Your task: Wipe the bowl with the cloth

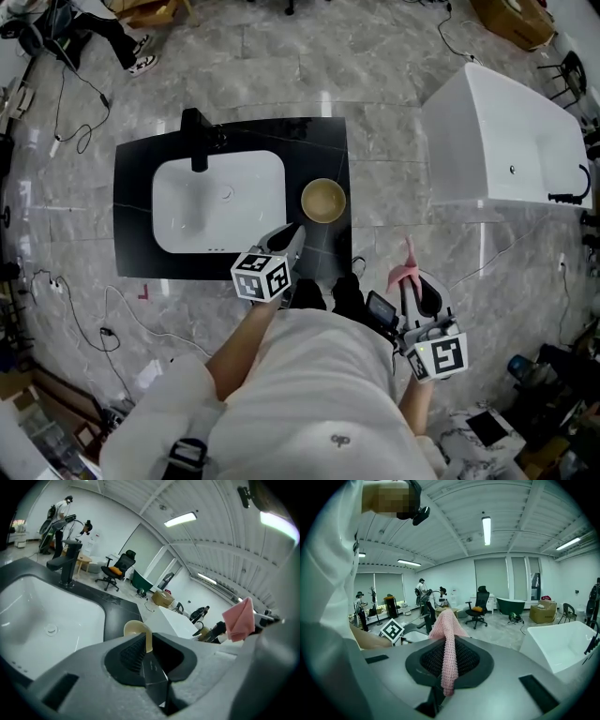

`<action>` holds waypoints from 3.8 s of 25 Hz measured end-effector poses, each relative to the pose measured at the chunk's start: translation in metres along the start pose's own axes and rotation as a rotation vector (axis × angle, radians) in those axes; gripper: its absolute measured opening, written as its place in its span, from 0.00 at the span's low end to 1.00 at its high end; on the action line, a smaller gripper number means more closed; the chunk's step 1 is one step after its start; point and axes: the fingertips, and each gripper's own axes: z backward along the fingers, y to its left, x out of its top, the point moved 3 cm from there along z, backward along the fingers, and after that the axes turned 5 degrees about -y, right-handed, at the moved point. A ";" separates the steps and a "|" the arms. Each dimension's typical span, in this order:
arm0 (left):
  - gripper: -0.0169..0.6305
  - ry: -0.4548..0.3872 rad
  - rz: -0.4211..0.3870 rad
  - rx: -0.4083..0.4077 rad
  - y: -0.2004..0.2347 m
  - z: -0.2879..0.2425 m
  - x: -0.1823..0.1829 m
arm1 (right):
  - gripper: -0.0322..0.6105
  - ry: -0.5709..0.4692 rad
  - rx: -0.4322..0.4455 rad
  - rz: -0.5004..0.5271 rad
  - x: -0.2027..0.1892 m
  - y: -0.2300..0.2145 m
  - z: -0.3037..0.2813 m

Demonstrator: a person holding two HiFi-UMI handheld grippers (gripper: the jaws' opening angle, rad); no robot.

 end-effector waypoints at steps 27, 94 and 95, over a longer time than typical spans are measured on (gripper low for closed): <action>0.19 -0.009 0.677 0.102 0.049 -0.073 -0.057 | 0.07 0.127 -0.111 -0.044 -0.030 -0.030 0.037; 0.07 -0.156 0.340 -0.102 -0.037 0.063 0.059 | 0.07 0.039 0.218 0.072 0.026 0.095 -0.138; 0.06 -0.155 0.319 -0.103 -0.039 0.065 0.060 | 0.07 0.053 0.204 0.078 0.024 0.095 -0.141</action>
